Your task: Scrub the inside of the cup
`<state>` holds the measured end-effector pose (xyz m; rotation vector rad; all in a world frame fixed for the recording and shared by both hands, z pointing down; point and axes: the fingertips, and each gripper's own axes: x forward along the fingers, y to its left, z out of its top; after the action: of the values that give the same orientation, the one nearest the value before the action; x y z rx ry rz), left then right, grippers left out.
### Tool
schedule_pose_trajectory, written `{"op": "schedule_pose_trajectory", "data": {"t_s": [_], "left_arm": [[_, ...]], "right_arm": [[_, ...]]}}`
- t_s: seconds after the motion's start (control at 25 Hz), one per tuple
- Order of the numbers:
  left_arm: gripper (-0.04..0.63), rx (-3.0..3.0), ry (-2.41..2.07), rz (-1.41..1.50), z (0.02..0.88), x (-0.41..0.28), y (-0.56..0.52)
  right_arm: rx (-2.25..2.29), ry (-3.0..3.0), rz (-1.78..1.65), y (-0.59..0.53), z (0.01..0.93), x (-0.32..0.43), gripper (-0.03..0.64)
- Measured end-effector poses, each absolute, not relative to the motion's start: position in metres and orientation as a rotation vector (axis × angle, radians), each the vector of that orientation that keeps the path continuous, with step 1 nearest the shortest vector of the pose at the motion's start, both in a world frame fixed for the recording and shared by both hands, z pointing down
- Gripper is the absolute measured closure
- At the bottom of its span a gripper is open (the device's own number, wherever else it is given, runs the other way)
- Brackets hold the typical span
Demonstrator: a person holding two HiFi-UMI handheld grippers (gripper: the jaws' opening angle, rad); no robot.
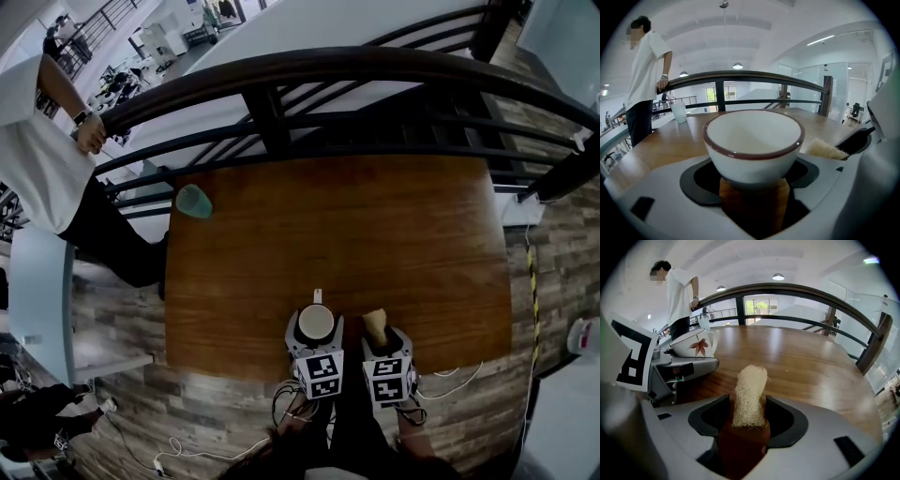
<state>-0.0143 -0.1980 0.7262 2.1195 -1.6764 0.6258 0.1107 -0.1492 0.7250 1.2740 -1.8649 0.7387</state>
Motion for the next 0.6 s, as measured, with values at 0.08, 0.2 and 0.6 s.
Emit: {"op": "schedule_pose_trajectory", "data": {"t_s": [0.08,0.2,0.6], "left_arm": [[0.207,2.112,-1.690,0.628,0.727,-0.016,-0.201],[0.207,2.110,-1.693,0.629,0.730,-0.020,-0.205],[0.207,2.151,-1.678,0.607,0.712,-0.021,-0.201]], "right_arm": [[1.271,-1.870,0.730,-0.151,0.726,0.109,0.362],[1.255,-1.883,0.701,-0.153,0.728,0.102,0.444],[1.261,-1.918,0.695,-0.149,0.719,0.100,0.529]]}}
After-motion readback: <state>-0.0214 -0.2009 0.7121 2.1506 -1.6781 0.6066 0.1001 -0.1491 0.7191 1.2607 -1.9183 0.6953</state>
